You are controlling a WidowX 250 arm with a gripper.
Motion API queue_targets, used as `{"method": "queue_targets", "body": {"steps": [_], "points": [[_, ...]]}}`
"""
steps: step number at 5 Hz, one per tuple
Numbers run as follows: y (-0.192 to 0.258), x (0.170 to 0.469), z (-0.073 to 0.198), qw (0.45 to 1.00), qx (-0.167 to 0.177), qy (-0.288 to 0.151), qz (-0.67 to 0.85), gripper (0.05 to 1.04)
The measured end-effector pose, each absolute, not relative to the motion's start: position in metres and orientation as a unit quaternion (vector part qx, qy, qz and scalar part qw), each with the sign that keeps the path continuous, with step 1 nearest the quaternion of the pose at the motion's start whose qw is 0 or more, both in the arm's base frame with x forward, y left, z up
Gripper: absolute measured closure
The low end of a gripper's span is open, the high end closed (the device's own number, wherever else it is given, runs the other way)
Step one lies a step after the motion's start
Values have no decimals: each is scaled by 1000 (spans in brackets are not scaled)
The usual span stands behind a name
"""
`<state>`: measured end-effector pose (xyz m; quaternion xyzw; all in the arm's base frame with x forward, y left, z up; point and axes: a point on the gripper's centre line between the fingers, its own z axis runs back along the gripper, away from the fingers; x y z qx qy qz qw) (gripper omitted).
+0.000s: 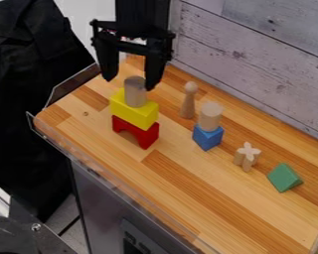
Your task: Take the cylinder from the yellow rectangle block and put it on top of the plus
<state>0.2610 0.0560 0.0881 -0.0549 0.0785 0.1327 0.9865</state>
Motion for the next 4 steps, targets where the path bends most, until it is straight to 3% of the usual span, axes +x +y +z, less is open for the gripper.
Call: {"method": "queue_targets", "body": {"steps": [2,3,4], "points": [[55,264,73,984,-61,90,142,123],[60,264,61,980,-73,87,162,402],[61,266,59,978,-87,77,174,537]]}}
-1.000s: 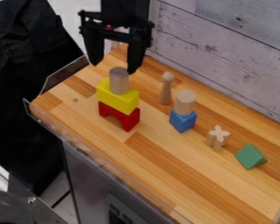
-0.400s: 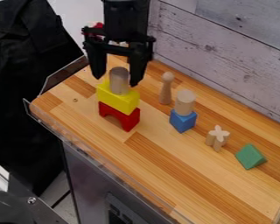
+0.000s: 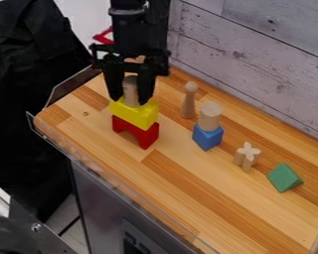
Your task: Take the cylinder from the yellow rectangle block and put it on top of the plus
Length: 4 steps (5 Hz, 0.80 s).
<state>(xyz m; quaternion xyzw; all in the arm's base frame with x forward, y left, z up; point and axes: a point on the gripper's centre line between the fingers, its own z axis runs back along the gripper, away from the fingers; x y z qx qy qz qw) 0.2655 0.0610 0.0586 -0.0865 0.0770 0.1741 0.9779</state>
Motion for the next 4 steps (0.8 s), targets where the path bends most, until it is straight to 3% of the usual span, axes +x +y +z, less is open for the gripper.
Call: {"method": "queue_targets", "body": {"steps": [1,3,4], "points": [[60,264,60,979,-87,75,171,538],[36,282,116,991,-41,54,111,537],[13,291,132,995,-33,51,74,538]]}}
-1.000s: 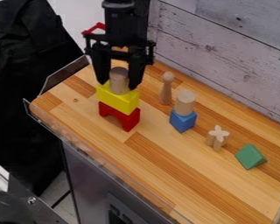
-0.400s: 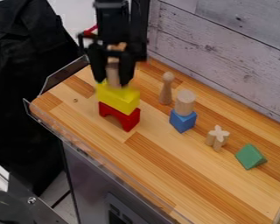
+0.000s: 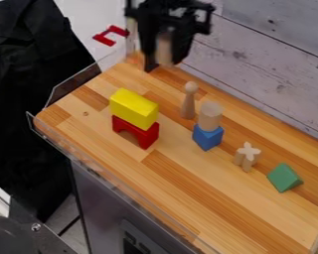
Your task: Take the cylinder from the yellow rectangle block and put it on top of the plus
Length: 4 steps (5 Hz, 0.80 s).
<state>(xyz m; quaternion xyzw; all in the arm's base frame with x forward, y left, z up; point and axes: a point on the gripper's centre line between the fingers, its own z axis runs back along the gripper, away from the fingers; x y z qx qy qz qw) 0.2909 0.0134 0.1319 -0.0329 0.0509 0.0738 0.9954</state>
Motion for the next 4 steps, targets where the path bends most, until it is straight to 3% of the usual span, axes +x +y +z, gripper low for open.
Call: {"method": "queue_targets", "body": {"steps": [2,4], "points": [[-35,298,106,993,-87,84,7,538],[-74,302,77,988,-88,111,-56,538]]}}
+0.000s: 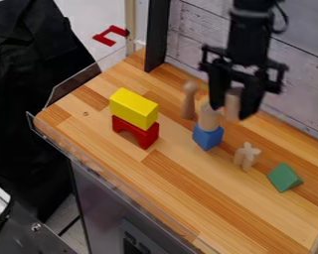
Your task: Take the cylinder from the yellow rectangle block and put it on top of the plus
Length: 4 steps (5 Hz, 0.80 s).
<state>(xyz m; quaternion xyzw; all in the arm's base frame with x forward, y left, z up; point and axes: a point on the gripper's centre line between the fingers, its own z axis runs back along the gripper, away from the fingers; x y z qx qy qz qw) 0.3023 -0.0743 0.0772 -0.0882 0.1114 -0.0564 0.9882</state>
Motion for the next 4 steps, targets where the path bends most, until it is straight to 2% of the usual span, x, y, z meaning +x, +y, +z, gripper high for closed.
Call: {"method": "queue_targets", "body": {"steps": [2,3,4], "points": [[-85,311,70,988,-65,118,-76,538],[-89,311,61,987,-60,129,-77,538],[-90,313,62,988,-61,123,-75,538]]}}
